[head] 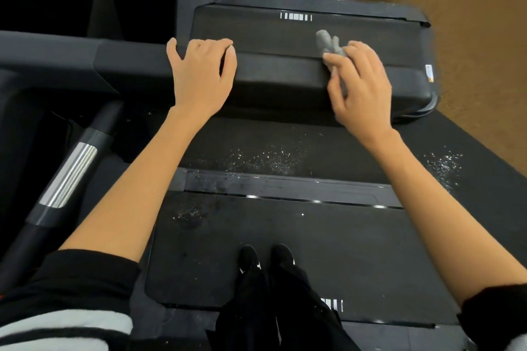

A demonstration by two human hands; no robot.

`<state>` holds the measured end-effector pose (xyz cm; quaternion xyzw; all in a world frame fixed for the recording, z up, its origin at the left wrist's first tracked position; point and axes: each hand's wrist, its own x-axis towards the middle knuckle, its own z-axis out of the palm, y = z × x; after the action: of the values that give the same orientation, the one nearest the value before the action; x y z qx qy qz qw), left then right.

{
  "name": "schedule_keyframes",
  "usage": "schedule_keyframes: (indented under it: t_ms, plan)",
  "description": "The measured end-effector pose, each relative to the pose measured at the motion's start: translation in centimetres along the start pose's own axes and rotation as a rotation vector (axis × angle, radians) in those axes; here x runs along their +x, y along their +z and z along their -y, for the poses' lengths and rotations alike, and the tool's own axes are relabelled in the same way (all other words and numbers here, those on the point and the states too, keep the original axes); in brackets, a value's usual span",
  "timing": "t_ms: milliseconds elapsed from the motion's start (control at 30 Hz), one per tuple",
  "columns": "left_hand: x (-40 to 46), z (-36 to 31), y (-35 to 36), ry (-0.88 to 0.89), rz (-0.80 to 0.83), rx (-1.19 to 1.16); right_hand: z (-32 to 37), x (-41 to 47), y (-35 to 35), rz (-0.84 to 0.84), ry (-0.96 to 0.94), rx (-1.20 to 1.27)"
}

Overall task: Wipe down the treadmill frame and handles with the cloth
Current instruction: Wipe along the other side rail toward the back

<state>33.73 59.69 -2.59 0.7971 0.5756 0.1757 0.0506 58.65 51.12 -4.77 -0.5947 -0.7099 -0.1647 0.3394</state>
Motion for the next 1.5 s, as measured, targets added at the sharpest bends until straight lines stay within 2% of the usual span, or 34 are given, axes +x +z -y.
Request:
schedule_keyframes:
  t_ms: [167,300,433,600,667,800,1000,1067,1367,1500]
  plan:
    - [-0.1,0.3,0.6,0.014,-0.02,0.027,-3.6,-3.0,-2.3,-0.01,0.086,-0.042]
    - [-0.2,0.5,1.2,0.003,-0.061,0.034,-5.9,-5.3,-3.2,-0.097,0.194,-0.063]
    - [-0.2,0.3,1.6,-0.018,-0.099,0.034,-5.8,-6.4,-2.6,-0.29,0.406,0.028]
    - [-0.2,0.3,1.9,-0.025,-0.149,0.037,-3.0,-4.9,-0.2,-0.659,0.695,0.103]
    - [-0.2,0.3,2.1,-0.024,-0.162,0.04,-2.1,-4.2,0.5,-0.705,0.744,0.089]
    - [-0.2,0.4,2.3,-0.018,-0.188,0.039,-1.7,-2.8,0.4,-0.622,0.687,-0.044]
    - [-0.2,0.4,2.3,-0.011,-0.178,0.042,-2.0,-0.5,0.0,-0.249,0.605,-0.16]
    - [-0.2,0.5,2.3,-0.002,-0.176,0.043,-1.5,0.2,0.0,-0.176,0.589,-0.152]
    - [-0.2,0.9,2.0,0.039,-0.139,0.036,5.3,2.4,3.3,-0.228,0.495,-0.042]
    - [0.1,1.6,1.4,0.112,-0.1,0.058,8.6,3.7,5.0,-0.141,0.45,0.002]
